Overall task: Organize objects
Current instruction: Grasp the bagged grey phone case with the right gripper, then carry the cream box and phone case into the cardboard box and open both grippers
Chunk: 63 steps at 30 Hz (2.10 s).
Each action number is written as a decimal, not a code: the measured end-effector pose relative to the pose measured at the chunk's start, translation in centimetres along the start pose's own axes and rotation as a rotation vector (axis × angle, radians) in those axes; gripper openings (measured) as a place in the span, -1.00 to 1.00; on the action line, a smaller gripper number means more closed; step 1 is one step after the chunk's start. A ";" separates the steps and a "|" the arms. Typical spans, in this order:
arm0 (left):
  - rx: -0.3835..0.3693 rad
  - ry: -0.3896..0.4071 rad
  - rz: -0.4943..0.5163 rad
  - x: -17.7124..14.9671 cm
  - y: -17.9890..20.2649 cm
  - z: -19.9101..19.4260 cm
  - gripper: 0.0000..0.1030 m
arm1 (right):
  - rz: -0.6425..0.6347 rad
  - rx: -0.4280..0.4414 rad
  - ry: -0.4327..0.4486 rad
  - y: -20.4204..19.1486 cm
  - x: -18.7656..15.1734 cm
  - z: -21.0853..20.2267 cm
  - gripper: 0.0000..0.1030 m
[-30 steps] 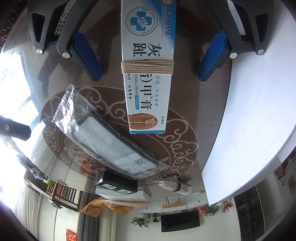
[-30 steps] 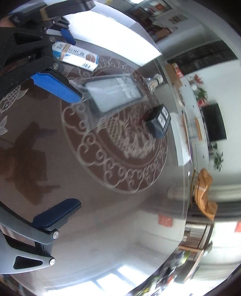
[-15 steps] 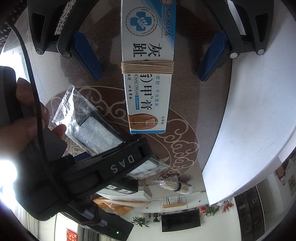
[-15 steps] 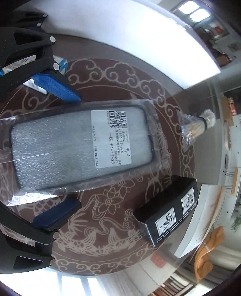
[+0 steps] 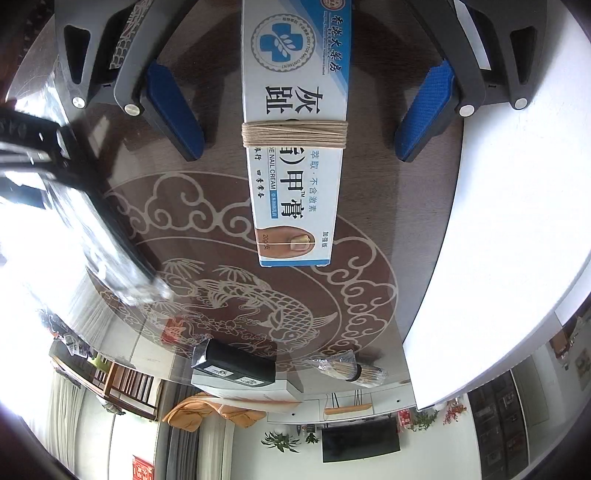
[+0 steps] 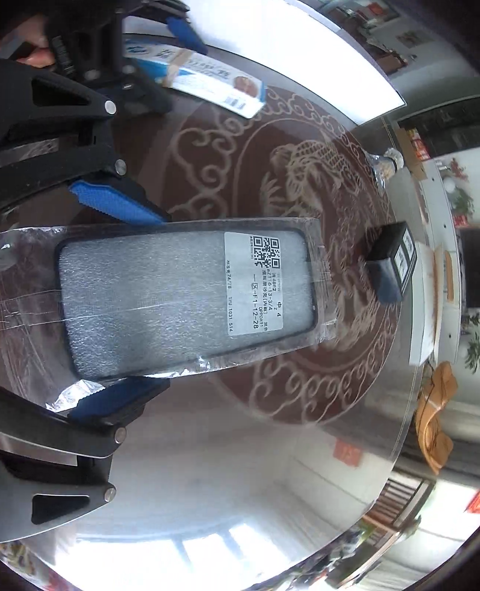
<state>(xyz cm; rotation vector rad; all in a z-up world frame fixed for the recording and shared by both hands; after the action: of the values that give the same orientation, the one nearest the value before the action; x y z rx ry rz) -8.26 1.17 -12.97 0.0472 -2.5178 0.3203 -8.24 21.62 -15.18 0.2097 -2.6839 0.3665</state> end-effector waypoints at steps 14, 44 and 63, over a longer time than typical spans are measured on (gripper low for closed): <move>-0.054 -0.014 0.103 0.5 1.1 -0.2 0.37 | 0.003 0.011 -0.065 0.6 -1.8 -0.7 0.70; -0.334 0.170 -0.046 0.4 -1.7 -12.7 -0.19 | 0.254 0.402 0.140 -0.6 -4.8 -8.5 0.48; 0.050 0.162 -0.327 0.0 -29.5 -12.0 -0.19 | -0.100 0.717 0.081 -25.4 3.4 -10.7 0.48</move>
<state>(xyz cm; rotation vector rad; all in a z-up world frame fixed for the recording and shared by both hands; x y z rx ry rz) 1.52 -24.64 3.01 0.4299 -2.2933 0.2427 -2.00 0.18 1.30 0.5172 -2.3402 1.2595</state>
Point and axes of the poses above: each gripper's, at about its wrist camera, not at the fingertips, and z roughly the way its jaws point, y to its right, x to its top, the point moved 4 cm from there along z, roughly the way its jaws point, and after that the axes turned 15 degrees about x, right-handed, at the moved point
